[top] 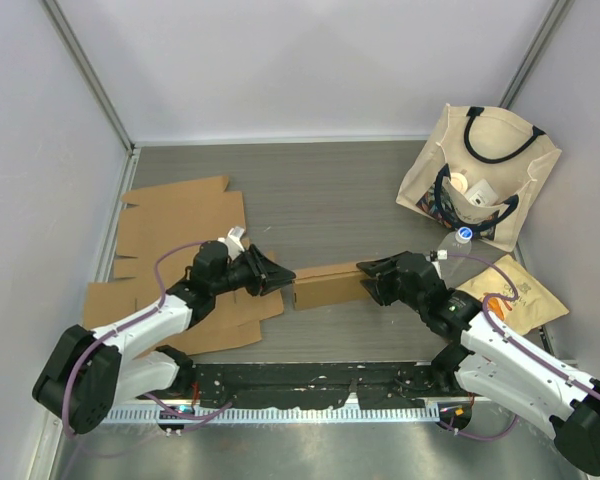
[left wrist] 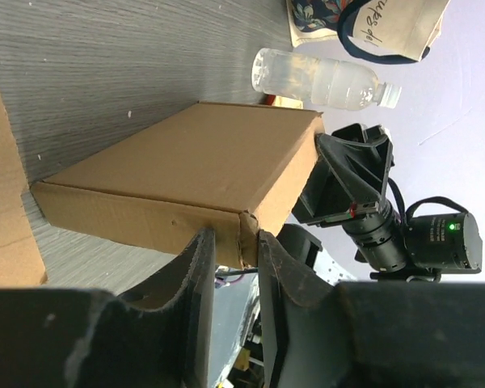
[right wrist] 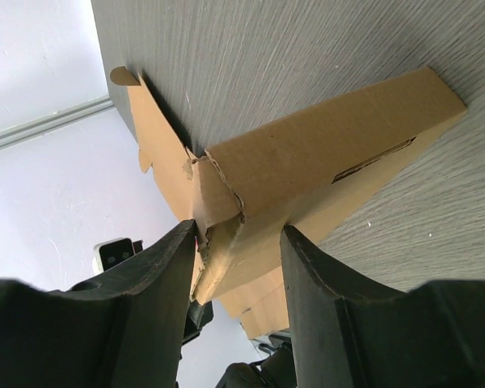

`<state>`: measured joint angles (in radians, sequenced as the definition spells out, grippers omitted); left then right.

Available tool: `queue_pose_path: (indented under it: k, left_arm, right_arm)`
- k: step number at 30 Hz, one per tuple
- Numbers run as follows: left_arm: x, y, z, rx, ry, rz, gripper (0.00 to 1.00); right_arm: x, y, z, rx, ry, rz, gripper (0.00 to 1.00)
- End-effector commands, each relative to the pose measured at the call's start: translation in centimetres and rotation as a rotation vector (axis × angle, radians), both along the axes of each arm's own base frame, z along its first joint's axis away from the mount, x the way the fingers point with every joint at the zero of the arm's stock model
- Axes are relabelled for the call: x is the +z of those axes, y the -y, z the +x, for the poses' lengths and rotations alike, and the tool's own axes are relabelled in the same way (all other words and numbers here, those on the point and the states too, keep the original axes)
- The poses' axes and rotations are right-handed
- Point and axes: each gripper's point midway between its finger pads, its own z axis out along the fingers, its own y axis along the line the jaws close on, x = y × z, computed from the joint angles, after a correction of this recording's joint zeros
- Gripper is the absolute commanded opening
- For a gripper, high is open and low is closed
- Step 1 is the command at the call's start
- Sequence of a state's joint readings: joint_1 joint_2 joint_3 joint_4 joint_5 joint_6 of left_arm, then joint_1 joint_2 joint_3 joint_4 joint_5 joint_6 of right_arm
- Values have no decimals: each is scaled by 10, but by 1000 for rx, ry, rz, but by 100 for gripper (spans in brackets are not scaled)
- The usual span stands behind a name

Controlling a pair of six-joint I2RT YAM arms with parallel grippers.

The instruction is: Fold the paper box

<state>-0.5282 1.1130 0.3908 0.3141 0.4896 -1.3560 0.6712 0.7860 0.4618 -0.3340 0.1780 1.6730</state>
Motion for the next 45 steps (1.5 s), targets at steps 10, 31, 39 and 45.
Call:
queue_pose_path:
  k: [10,31,39,45]
  left_arm:
    - [-2,0,-2,-79,146,137,22]
    - [7,-4,0,-98,197,212,29]
    - [27,0,1,-126,237,203,48]
    - [39,-4,1,-131,254,234,55]
  right_arm:
    - [-9,16,-25,259,118,-282,68]
    - [29,33,-36,557,302,-404,52]
    - [-14,37,-45,555,240,-392,35]
    - [-11,39,-45,538,250,-396,29]
